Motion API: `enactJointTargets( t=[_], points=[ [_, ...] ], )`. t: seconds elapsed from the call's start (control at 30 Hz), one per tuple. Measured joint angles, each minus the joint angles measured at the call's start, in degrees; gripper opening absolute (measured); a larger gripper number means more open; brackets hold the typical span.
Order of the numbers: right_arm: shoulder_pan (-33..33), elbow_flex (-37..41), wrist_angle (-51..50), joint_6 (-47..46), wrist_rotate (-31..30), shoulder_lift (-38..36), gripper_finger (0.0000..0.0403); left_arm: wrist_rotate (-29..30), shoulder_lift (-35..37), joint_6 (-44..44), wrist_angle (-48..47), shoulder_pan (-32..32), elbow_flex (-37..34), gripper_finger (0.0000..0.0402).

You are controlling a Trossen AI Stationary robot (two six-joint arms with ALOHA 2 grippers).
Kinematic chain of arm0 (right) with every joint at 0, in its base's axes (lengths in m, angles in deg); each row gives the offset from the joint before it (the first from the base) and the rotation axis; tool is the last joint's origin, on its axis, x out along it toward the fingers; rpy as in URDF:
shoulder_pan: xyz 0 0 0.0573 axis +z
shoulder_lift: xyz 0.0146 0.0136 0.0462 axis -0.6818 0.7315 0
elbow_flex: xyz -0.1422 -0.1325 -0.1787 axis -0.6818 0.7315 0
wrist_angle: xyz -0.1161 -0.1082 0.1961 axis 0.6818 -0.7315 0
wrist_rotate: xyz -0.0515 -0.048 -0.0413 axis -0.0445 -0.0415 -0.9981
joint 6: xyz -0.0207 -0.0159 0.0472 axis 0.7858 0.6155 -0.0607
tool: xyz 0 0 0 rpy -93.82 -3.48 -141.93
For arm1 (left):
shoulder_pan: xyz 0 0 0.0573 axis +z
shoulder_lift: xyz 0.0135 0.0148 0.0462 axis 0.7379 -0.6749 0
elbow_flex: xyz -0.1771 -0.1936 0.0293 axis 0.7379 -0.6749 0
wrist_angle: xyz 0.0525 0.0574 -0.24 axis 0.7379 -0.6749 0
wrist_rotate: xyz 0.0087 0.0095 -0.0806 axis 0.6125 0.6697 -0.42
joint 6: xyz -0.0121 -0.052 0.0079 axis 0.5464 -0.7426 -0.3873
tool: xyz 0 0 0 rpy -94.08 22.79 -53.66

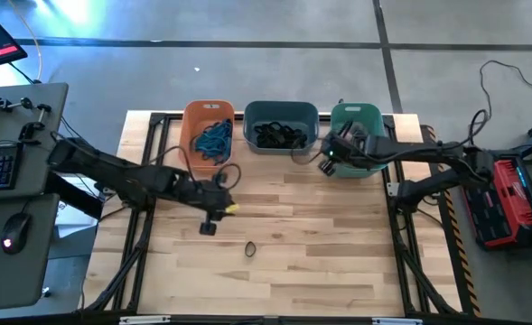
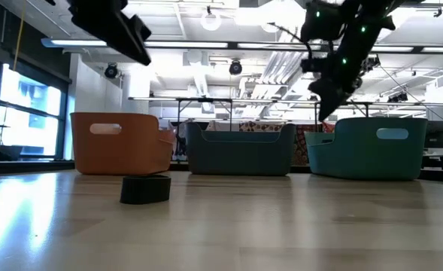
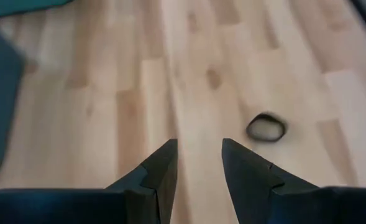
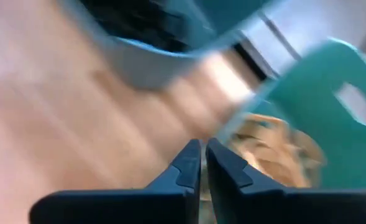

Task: Sort rubber bands into baskets
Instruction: Put the black rubber band into the blue bin

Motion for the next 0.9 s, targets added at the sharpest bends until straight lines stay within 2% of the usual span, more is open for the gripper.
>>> enactJointTargets(
  t=[0.1,0.27,0.37,0.57,0.67,0.9],
  points=[
    [5.17,0.00,2.86,-1.05,1.69,0.00,0.0005,-2.17,-2.18,0.06,4.09,-0.72,0.00,0.0110],
    [13.76,0.00,10.06,-1.75,2.23,-0.01,0.0001,-2.96,-4.48,0.31,5.65,-0.70,-0.01,0.0094],
    [18.61,0.00,13.72,-2.83,1.87,0.00,0.0001,-5.54,-5.89,0.26,6.68,-0.95,-0.02,0.0087],
    [27.02,0.00,15.21,-7.13,-5.39,0.07,0.0000,-6.49,-10.51,-0.43,8.65,-2.58,-0.04,0.0086],
    [30.39,0.00,15.05,-10.14,-7.18,0.09,0.0000,-5.66,-14.09,-0.10,10.03,-3.68,-0.04,0.0088],
    [37.41,0.00,15.08,-14.72,-11.17,0.11,0.0000,-5.08,-23.46,0.36,15.29,-5.94,-0.07,0.0122]
  ],
)
